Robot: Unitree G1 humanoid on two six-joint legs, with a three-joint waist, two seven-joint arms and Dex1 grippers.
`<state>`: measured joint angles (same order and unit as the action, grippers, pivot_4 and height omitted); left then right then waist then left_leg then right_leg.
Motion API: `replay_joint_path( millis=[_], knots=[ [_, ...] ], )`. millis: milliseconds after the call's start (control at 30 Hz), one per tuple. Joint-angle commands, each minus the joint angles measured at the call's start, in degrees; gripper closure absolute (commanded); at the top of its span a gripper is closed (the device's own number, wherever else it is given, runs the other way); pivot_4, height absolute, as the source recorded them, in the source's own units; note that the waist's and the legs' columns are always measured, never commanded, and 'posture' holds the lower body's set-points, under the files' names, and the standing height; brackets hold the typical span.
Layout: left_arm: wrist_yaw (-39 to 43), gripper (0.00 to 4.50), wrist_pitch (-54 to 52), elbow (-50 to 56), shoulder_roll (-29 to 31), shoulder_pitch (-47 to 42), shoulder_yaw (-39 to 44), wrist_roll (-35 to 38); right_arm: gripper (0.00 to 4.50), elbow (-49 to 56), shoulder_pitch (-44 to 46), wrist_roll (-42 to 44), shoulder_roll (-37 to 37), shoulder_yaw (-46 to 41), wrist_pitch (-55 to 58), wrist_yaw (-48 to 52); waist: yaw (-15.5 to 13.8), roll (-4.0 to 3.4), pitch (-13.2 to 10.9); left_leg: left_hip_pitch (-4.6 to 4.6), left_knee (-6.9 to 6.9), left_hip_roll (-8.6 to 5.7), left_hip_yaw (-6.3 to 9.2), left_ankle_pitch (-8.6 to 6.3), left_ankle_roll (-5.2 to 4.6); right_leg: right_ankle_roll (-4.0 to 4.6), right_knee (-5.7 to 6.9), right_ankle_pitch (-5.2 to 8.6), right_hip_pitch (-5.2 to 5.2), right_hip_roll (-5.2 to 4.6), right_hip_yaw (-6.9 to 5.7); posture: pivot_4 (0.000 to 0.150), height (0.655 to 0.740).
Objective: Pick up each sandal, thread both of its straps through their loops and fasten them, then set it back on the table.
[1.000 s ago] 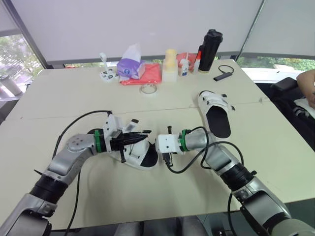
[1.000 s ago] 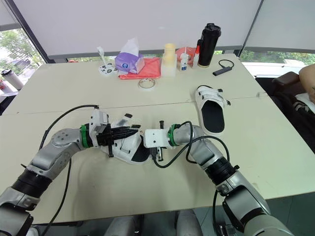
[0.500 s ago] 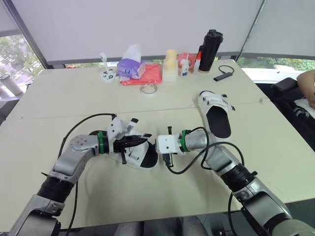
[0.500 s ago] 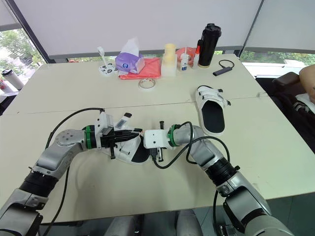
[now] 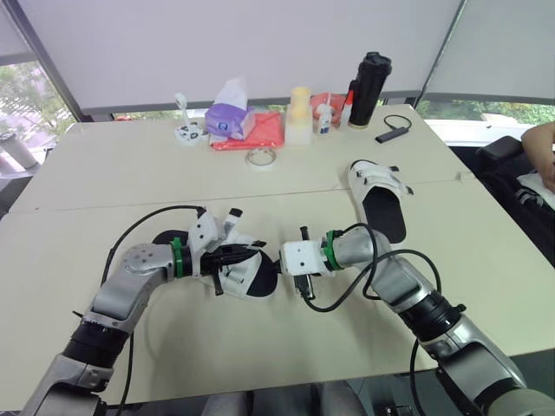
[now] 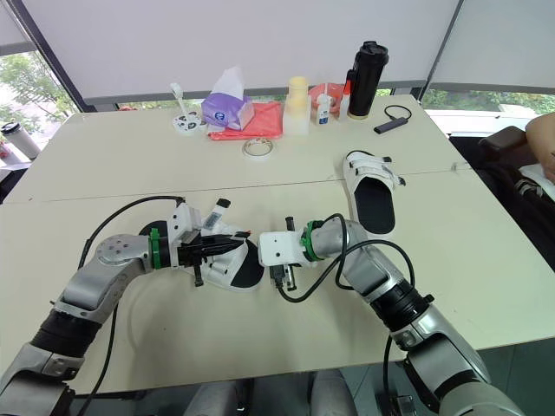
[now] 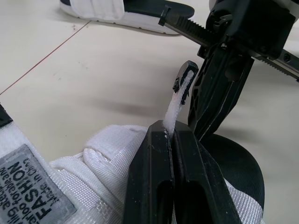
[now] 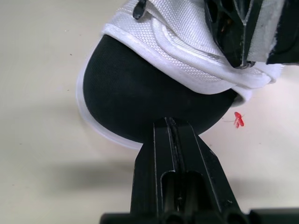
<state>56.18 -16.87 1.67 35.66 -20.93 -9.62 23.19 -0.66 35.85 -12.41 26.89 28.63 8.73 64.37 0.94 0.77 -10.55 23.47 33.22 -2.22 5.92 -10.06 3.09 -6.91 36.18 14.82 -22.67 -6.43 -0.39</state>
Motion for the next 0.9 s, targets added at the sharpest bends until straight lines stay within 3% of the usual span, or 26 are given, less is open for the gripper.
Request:
replay_joint_path(
  millis=[33, 467, 600, 833, 900],
  knots=[
    [-0.19, 4.48, -4.30, 1.66, 0.07, 1.47, 0.37, 0.23, 4.50, -0.40, -1.38, 0.23, 0.25, 2.95, 1.48, 3.17, 0.01, -0.01, 0.02, 0.00, 0.00, 0.00, 0.00, 0.00, 0.00, -0.01, 0.00, 0.00, 0.00, 0.00, 0.00, 0.150, 0.7400],
    [-2.77, 4.48, -10.46, 5.08, -1.39, 2.11, 1.79, 0.39, 4.50, 1.27, -1.28, 1.86, 0.52, 3.24, 2.97, 6.06, 0.01, -0.01, 0.03, -0.01, 0.00, 0.00, 0.00, -0.01, 0.01, 0.00, -0.01, 0.01, 0.02, 0.00, 0.00, 0.150, 0.7400],
    [-3.80, 3.33, -11.24, 5.03, -1.91, 1.61, 2.51, 0.27, 4.50, 1.29, -1.08, 3.07, 0.33, 3.16, 3.43, 7.51, -0.04, 0.00, 0.03, -0.02, 0.00, 0.00, 0.01, 0.00, 0.00, -0.01, -0.01, 0.00, 0.02, -0.01, 0.00, 0.150, 0.7400],
    [-4.74, 0.09, -11.05, 5.74, -2.70, 1.78, 3.52, -0.01, 4.50, 0.87, -0.86, 2.69, 0.27, 3.27, 2.88, 7.42, -0.10, 0.00, 0.03, -0.06, 0.02, 0.00, 0.02, 0.00, 0.01, 0.07, 0.00, 0.01, 0.06, -0.01, 0.00, 0.150, 0.7400],
    [-5.31, 0.03, -10.69, 5.89, -3.07, 1.84, 4.02, -0.07, 4.50, 0.73, -0.73, 2.60, 0.23, 3.31, 2.74, 7.35, -0.11, 0.00, 0.03, -0.09, 0.04, 0.00, 0.02, 0.00, 0.01, 0.07, -0.01, 0.02, 0.10, -0.01, 0.00, 0.150, 0.7400]
  ],
)
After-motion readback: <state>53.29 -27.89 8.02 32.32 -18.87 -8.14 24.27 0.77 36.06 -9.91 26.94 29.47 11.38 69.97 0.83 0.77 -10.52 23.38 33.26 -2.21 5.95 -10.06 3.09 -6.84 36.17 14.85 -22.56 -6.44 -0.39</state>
